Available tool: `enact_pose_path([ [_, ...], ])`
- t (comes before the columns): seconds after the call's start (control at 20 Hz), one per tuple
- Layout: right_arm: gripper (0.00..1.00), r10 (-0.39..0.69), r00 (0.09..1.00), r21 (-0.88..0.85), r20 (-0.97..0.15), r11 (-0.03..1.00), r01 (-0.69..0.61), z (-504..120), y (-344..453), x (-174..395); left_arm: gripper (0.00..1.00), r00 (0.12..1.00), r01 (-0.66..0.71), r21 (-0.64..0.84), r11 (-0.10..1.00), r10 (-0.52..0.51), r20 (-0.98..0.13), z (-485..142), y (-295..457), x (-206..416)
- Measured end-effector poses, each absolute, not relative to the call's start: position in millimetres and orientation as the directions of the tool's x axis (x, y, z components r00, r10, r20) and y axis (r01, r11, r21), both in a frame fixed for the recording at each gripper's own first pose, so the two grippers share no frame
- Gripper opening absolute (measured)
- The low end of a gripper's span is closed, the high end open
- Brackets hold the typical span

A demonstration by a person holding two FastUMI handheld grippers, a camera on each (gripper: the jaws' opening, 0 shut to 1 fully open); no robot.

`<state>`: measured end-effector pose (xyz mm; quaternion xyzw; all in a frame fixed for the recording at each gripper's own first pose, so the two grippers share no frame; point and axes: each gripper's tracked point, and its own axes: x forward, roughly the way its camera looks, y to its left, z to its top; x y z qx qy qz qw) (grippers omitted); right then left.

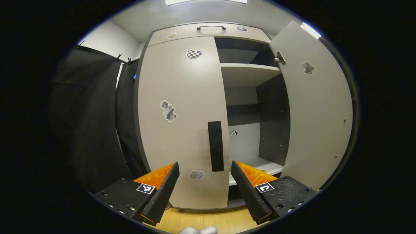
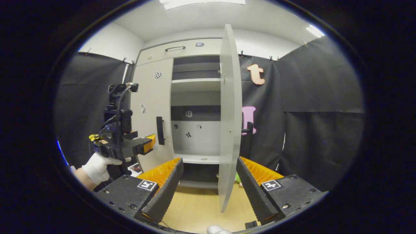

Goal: Open the right door of the double-door shoe cabinet with the right hand, and open the left door with the left hand.

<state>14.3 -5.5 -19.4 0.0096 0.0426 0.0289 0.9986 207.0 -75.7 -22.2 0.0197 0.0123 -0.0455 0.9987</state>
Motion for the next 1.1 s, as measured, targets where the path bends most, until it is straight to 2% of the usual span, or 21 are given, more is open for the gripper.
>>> enact_pose_path([
  [0.25,1.0,0.031,0.996,0.009,-0.08,0.999,-0.031,-17,-18,21,0.96,0.995,0.096,0.034,0.995,-0.095,-0.035,-29,-91,254],
  [0.3,1.0,0.028,0.996,0.007,-0.082,1.0,-0.028,-18,-19,22,0.89,0.995,0.095,0.039,0.995,-0.094,-0.033,-29,-93,261],
  [0.35,1.0,0.023,0.996,0.005,-0.086,1.0,-0.023,-19,-21,23,0.96,0.995,0.093,0.041,0.995,-0.091,-0.037,-32,-93,269],
  [0.45,1.0,0.016,0.996,0.005,-0.092,1.0,-0.016,-19,-25,26,0.96,0.993,0.101,0.025,0.995,-0.1,-0.058,-40,-98,278],
  [0.7,1.0,0.005,0.996,-0.005,-0.094,1.0,-0.006,-18,-32,34,0.86,0.994,0.09,0.0,0.996,-0.09,-0.06,-43,-98,294],
  [0.8,1.0,0.013,0.995,0.0,-0.097,1.0,-0.014,-18,-30,38,0.58,0.993,0.083,-0.009,0.996,-0.084,-0.085,-49,-97,297],
  [0.85,1.0,0.015,0.995,0.001,-0.097,1.0,-0.015,-19,-31,39,0.53,0.991,0.098,-0.017,0.995,-0.099,-0.094,-53,-100,296],
  [0.9,1.0,0.017,0.995,0.004,-0.097,1.0,-0.017,-18,-31,40,0.53,0.99,0.113,-0.03,0.993,-0.115,-0.086,-50,-103,297],
  [0.95,1.0,0.022,0.995,0.009,-0.095,1.0,-0.022,-18,-30,41,0.34,0.99,0.108,-0.027,0.994,-0.11,-0.09,-50,-102,295],
  [1.0,1.0,0.027,0.995,0.013,-0.093,1.0,-0.026,-16,-30,43,0.37,0.99,0.109,-0.026,0.994,-0.111,-0.088,-51,-104,297],
  [1.05,1.0,0.029,0.996,0.015,-0.088,0.999,-0.028,-16,-30,43,0.22,0.99,0.108,-0.025,0.994,-0.11,-0.091,-51,-103,297],
  [1.1,1.0,0.032,0.996,0.018,-0.084,0.999,-0.031,-14,-29,44,0.31,0.99,0.105,-0.022,0.994,-0.106,-0.091,-50,-102,296],
])
